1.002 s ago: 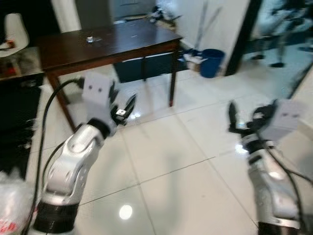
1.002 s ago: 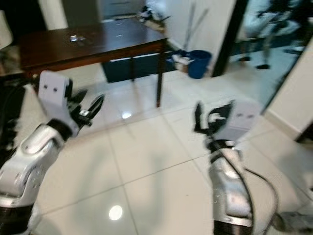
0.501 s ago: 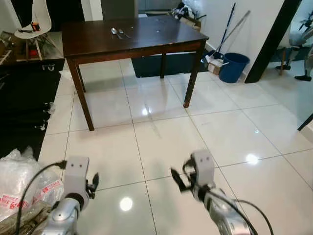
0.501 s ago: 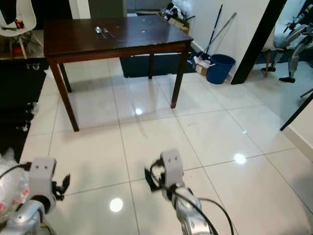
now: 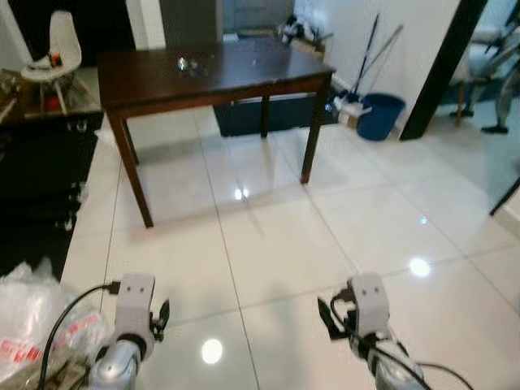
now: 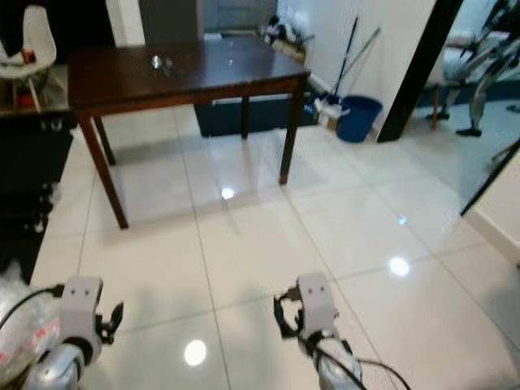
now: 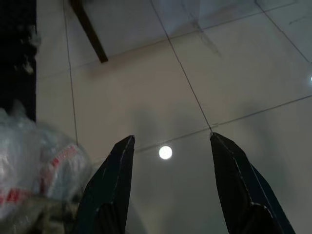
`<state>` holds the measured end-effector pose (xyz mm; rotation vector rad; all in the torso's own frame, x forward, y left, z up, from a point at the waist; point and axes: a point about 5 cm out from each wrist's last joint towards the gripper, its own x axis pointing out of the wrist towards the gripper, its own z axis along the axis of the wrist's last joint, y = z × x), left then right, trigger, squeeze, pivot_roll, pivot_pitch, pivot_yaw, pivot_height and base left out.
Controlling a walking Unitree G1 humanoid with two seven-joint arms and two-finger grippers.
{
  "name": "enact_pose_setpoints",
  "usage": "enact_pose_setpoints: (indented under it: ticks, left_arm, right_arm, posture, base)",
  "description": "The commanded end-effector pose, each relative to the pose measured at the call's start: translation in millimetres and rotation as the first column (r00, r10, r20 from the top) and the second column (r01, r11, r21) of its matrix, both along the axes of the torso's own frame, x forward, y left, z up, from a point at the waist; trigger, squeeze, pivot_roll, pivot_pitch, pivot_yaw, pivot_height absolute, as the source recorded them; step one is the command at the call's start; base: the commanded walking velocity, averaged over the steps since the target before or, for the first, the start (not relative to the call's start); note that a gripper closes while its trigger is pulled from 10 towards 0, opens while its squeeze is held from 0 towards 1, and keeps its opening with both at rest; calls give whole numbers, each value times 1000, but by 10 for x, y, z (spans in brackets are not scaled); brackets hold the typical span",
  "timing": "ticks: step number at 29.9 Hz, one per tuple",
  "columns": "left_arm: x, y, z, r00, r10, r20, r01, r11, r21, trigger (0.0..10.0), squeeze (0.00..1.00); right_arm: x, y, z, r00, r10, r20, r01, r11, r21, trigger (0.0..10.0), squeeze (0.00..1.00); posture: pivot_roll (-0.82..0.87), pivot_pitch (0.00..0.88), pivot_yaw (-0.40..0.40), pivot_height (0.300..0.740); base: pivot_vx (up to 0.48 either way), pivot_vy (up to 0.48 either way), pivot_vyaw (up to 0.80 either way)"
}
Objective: Setting the table
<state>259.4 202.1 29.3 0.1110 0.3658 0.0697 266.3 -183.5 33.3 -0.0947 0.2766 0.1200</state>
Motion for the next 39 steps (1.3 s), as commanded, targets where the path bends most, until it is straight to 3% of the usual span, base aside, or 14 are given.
enact_pose_setpoints:
  ticks: [1,9,21,23,30,36,39]
  left_arm:
    - [12,-14,-9,1000,-5,4,5,1000,15,10000,0]
    - [29,-17,-31,1000,7,15,-7,1000,22,10000,0]
    - [34,8,-1,998,29,60,-31,999,38,10000,0]
    - [99,-91,158,991,-25,133,18,998,56,10000,0]
    - [211,-259,430,964,-100,246,85,994,72,10000,0]
    - [352,-360,823,917,-99,387,84,995,56,10000,0]
    - [363,-388,904,906,-100,410,87,995,51,10000,0]
  right_arm:
    - [8,-48,3,1000,-22,5,22,1000,0,10000,0]
    - [26,-77,53,996,-55,68,54,998,12,10000,0]
    - [66,-66,195,988,-9,155,12,1000,-18,10000,0]
    - [139,-68,394,971,-22,238,25,1000,-9,10000,0]
    - [206,-69,649,938,-59,342,55,998,20,10000,0]
    - [266,-44,1020,882,-66,467,52,998,44,10000,0]
    - [278,-35,1107,869,-62,490,47,998,44,10000,0]
  posture:
    - [-59,0,61,740]
    - [-64,0,65,740]
    - [-66,0,62,740]
    - [-69,0,66,740]
    - [-74,0,72,740]
    - [-75,0,78,740]
    - [-75,0,77,740]
  base:
    - [480,0,0]
    - [480,0,0]
    - [474,0,0]
    - [480,0,0]
    - [480,0,0]
    - [480,0,0]
    - [480,0,0]
